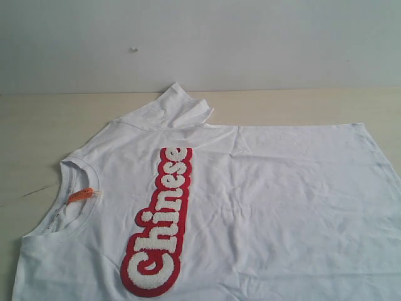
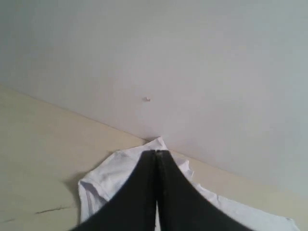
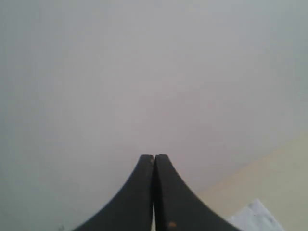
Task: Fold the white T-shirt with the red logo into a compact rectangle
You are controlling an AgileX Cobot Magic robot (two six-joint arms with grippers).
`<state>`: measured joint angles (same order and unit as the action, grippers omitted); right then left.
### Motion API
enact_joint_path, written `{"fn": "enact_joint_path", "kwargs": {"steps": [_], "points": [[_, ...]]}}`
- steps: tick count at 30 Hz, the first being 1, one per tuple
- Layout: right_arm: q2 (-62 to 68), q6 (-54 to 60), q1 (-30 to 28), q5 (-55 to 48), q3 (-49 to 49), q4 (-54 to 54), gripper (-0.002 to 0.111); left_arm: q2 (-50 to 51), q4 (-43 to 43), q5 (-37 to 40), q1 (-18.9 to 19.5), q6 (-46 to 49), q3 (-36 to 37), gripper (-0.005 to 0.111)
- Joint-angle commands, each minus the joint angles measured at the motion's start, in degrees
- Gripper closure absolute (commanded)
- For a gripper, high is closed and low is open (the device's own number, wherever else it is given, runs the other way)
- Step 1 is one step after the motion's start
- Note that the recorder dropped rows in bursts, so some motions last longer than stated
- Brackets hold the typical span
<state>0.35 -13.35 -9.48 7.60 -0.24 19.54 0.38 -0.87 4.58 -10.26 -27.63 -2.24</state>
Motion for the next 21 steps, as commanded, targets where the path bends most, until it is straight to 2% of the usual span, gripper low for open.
{"fn": "enact_joint_path", "kwargs": {"steps": [1,3,6,11,17,21], "points": [[-0.35,-1.66,-0.27,8.85,0.24,2.94,0.108,-0.38,-0.41,2.69,-2.46,-0.16,-5.12,0.107],[-0.35,-1.77,-0.27,8.47,0.01,2.94,0.108,-0.38,-0.41,4.68,-3.63,0.42,-8.26,0.107],[-0.35,-0.15,-0.27,2.14,-4.89,2.31,0.108,2.83,-0.41,9.16,-5.77,4.76,-13.49,0.107],[5.11,12.98,-0.27,-7.29,-15.10,2.31,0.108,13.70,-0.41,18.51,-9.07,18.51,-23.97,0.107],[18.82,26.47,0.03,-15.47,-27.64,2.31,0.108,31.51,-0.41,20.07,-10.51,30.22,-35.80,0.107],[29.27,29.24,1.23,-15.83,-35.69,2.31,0.108,43.25,-0.51,20.70,-10.51,36.44,-44.60,0.107]]}}
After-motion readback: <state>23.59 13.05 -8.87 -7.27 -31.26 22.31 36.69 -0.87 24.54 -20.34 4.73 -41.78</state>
